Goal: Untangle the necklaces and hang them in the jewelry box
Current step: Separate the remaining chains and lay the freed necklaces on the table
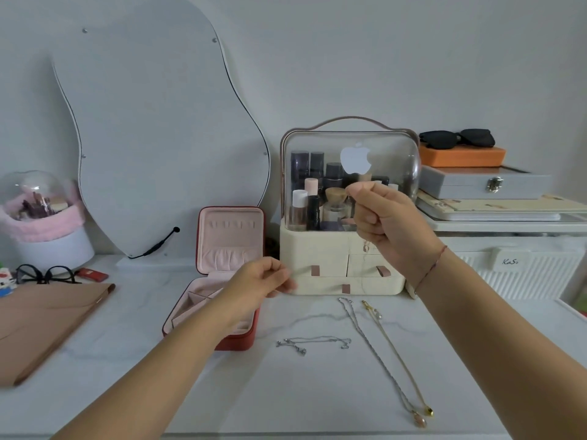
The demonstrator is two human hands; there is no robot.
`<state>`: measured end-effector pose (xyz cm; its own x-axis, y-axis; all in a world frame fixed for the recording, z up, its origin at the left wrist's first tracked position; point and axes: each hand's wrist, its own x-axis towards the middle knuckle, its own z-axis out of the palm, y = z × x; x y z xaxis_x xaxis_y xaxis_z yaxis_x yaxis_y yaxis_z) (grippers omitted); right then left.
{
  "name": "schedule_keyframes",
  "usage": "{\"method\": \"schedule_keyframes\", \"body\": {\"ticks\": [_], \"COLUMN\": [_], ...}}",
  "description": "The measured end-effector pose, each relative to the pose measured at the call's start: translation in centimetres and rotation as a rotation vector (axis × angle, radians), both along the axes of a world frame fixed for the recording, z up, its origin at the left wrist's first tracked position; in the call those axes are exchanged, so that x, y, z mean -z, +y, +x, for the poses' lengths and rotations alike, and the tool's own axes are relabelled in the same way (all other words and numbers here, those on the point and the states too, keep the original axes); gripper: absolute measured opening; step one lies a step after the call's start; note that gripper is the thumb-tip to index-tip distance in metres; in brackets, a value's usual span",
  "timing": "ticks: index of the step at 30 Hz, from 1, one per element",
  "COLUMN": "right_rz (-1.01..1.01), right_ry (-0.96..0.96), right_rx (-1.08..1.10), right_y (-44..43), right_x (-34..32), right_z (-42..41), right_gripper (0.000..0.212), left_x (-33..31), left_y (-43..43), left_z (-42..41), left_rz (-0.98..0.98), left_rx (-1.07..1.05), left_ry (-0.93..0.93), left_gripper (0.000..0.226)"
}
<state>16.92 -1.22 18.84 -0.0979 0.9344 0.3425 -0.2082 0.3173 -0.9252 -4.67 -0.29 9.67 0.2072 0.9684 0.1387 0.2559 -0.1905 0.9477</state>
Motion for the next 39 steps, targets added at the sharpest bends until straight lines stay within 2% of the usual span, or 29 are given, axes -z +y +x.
{"method": "schedule_keyframes", "body": {"ticks": [6, 10, 12, 14, 17, 20, 24, 26, 32, 37, 39], "right_rz": [0.027, 0.034, 0.037, 0.050, 0.082, 0.091, 0.093, 0.096, 0.116, 0.040, 0.002], "right_ry": [-0.023, -0.032, -0.048, -0.088, -0.156, -0.169, -0.283, -0.331, -0.384, -0.247, -0.277], "right_rx": [0.014, 0.010, -0.002, -0.020, -0.043, -0.043, 0.051, 0.112, 0.155, 0.212, 0.175], "right_y": [-0.2, -0.3, -0.4, -0.6, -0.8, -0.7, -0.6, -0.7, -0.9, -1.8, -2.9], "right_x": [-1.0, -1.3, -1.3, -1.1, -0.6, -0.4, -0.1, 0.3, 0.8, 2.2, 4.6], "right_z": [0.1, 0.0, -0.3, -0.7, -1.6, -2.3, -2.2, -2.0, -1.4, -0.4, 0.0], "right_gripper": [0.018, 0.017, 0.014, 0.011, 0.013, 0.014, 0.011, 0.011, 0.015, 0.020, 0.027], "left_x": [4.1, 6.2, 6.6, 6.0, 3.9, 2.3, -0.3, -2.4, -7.1, -8.2, -8.6], "left_y": [-0.5, -1.2, -1.1, -0.9, -1.0, -1.5, -1.6, -1.5, -1.3, -1.4, -1.5], "left_z": [2.9, 4.1, 4.1, 3.6, 2.6, 2.2, 2.9, 3.0, 4.2, 5.5, 6.1], "left_rz": [-0.091, 0.061, 0.117, 0.093, -0.043, -0.109, -0.095, -0.010, 0.224, 0.272, 0.270], "left_rx": [0.158, 0.225, 0.172, 0.055, 0.099, 0.233, 0.230, 0.193, 0.077, 0.057, 0.064], "left_ry": [0.156, 0.523, 0.590, 0.388, 0.016, -0.149, -0.362, -0.351, -0.015, 0.000, -0.044], "left_gripper": [0.014, 0.033, 0.027, 0.011, 0.027, 0.033, 0.036, 0.033, 0.016, 0.011, 0.009]}}
